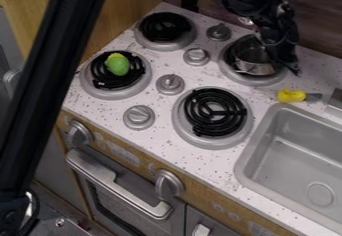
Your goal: Move silver pot to the upper right burner
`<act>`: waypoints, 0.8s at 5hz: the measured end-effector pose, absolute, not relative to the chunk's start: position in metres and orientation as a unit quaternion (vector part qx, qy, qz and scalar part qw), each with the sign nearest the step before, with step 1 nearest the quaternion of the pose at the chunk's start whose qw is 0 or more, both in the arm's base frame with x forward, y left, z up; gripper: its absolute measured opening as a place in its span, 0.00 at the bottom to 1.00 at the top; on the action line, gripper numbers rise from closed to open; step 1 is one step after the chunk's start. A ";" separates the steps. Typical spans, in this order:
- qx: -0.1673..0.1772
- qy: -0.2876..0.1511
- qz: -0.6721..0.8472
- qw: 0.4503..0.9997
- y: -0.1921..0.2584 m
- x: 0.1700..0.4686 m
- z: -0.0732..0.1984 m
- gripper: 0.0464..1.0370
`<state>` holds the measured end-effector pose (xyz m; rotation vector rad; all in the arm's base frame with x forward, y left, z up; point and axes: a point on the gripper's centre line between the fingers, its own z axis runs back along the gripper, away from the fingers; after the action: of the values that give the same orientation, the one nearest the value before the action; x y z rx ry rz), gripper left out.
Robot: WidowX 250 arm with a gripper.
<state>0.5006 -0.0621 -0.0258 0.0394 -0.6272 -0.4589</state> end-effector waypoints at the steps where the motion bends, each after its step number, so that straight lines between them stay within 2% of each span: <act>1: 0.015 -0.305 -0.226 0.925 -0.065 0.503 -0.024 0.04; 2: 0.019 -0.303 -0.221 0.927 -0.063 0.503 -0.025 0.20; 3: 0.017 -0.303 -0.213 0.928 -0.062 0.494 -0.028 0.48; 4: 0.020 -0.321 -0.195 0.926 -0.059 0.487 0.006 0.79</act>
<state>0.4868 -0.0586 0.0056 0.0413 -0.6592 -0.4008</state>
